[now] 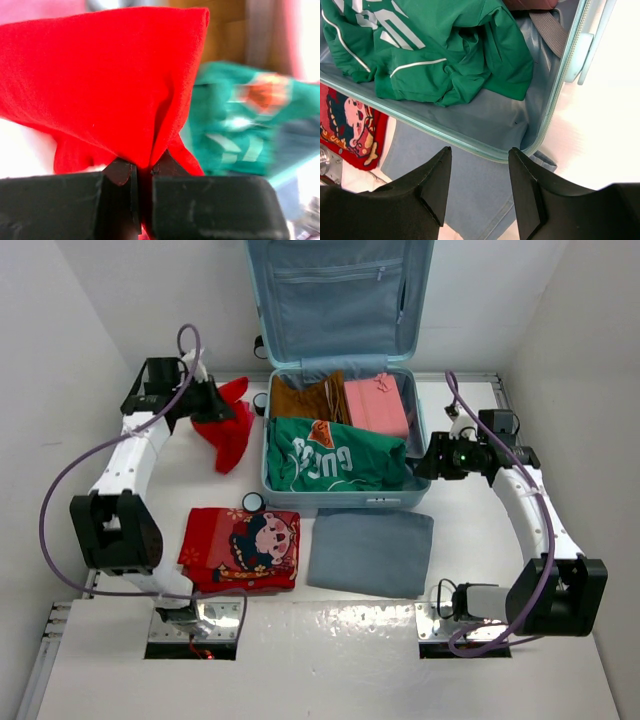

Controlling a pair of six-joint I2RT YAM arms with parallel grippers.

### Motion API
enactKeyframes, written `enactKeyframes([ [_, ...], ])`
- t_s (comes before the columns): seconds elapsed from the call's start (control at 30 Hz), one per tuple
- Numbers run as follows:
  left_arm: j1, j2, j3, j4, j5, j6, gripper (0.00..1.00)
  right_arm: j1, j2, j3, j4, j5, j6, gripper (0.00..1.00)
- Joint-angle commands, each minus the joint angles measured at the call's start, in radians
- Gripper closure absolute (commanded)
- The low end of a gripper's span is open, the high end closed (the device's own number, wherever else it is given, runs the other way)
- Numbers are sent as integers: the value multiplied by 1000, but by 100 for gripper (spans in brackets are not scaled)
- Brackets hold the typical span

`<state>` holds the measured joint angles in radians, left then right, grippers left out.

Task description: Pack the luggage

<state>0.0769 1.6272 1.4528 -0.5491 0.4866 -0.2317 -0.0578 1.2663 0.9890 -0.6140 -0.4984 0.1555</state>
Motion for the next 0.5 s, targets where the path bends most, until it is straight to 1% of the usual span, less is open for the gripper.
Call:
enactKeyframes([
  [0.0, -103, -87, -8, 48, 130, -145, 100, -8, -19, 3, 5, -3, 7, 51],
  [0.1, -172, -87, -29, 78, 121, -240, 100, -17, -24, 20, -13, 3, 3, 51],
  [0.13, -231, -87, -41, 89, 66, -267, 100, -20, -25, 22, -23, 4, -4, 51],
  [0.17, -264, -66, -42, 89, 47, -290, 100, -23, -28, 23, -26, 4, -4, 51],
  [0.2, -296, -56, -52, 119, 47, -311, 100, -33, -37, 25, -33, 6, 10, 51],
  [0.23, -368, -46, -52, 155, 8, -323, 100, -34, -38, 27, -42, 4, -14, 51],
  [0.3, -439, -30, -75, 224, -8, -360, 100, -40, -51, 27, -56, 4, -17, 51],
  [0.33, -503, -14, -86, 257, -32, -374, 100, -43, -53, 22, -61, 3, -19, 51],
  [0.37, -532, -4, -86, 293, -33, -388, 100, -43, -56, 23, -73, 1, -19, 51],
  [0.4, -560, 22, -86, 361, -33, -417, 100, -48, -70, 16, -75, 3, -19, 51],
  [0.43, -616, 40, -75, 385, -54, -417, 100, -51, -74, 13, -75, 3, -20, 51],
  [0.47, -644, 63, -63, 402, -65, -429, 100, -54, -87, 8, -78, 6, -19, 51],
])
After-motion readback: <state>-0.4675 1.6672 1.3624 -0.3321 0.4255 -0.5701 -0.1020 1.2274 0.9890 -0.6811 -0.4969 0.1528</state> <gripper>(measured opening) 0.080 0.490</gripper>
